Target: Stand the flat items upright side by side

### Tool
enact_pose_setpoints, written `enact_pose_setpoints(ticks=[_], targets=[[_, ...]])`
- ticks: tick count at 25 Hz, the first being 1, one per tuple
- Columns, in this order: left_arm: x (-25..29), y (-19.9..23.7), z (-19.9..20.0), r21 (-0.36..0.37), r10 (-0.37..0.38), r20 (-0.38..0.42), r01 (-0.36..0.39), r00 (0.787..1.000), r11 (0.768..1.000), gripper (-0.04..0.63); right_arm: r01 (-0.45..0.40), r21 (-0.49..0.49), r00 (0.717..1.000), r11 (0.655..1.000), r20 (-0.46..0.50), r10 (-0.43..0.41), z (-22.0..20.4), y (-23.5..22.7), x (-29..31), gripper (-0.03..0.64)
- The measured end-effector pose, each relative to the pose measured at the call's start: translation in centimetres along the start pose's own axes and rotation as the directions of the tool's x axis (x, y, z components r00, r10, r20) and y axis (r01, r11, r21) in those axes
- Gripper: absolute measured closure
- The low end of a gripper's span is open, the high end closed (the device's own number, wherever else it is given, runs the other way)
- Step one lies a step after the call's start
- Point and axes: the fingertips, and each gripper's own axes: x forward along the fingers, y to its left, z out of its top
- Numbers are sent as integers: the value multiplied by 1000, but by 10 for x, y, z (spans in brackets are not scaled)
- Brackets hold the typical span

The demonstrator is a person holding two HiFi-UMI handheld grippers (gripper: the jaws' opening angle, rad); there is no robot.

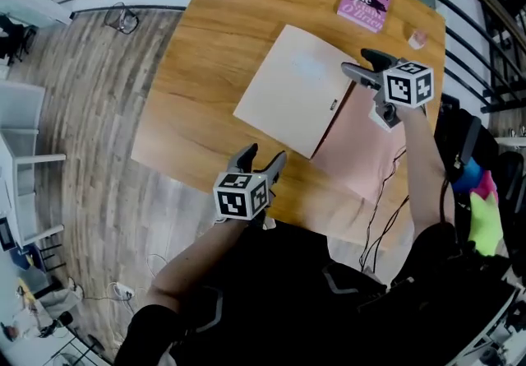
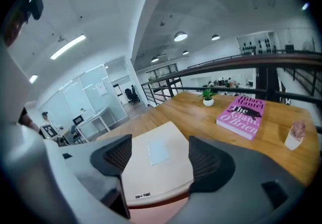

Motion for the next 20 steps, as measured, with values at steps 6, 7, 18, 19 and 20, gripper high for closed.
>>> enact_pose_setpoints(ticks=[6, 7, 18, 19, 20], targets=[[15, 3, 4, -17, -17, 18, 17, 1000, 1000, 284, -37, -113, 989, 993, -148, 20, -23, -34, 43, 242], [17, 1, 3, -14, -25, 11, 25, 1000, 1000, 284, -47, -111, 985, 993, -169, 27, -28, -39, 50, 242], [59, 19, -15, -106, -20, -133, 6, 991, 994, 282, -205, -21, 934, 979, -303, 189, -61, -64, 88, 242], [62, 18, -13, -105, -15, -139, 1, 990, 994, 282, -222, -12, 924, 975, -322, 207, -64, -64, 91, 242], [64, 17, -12, -110, -6, -142, -9, 990, 994, 281, -244, -5, 910, 970, -347, 227, -67, -63, 93, 242]])
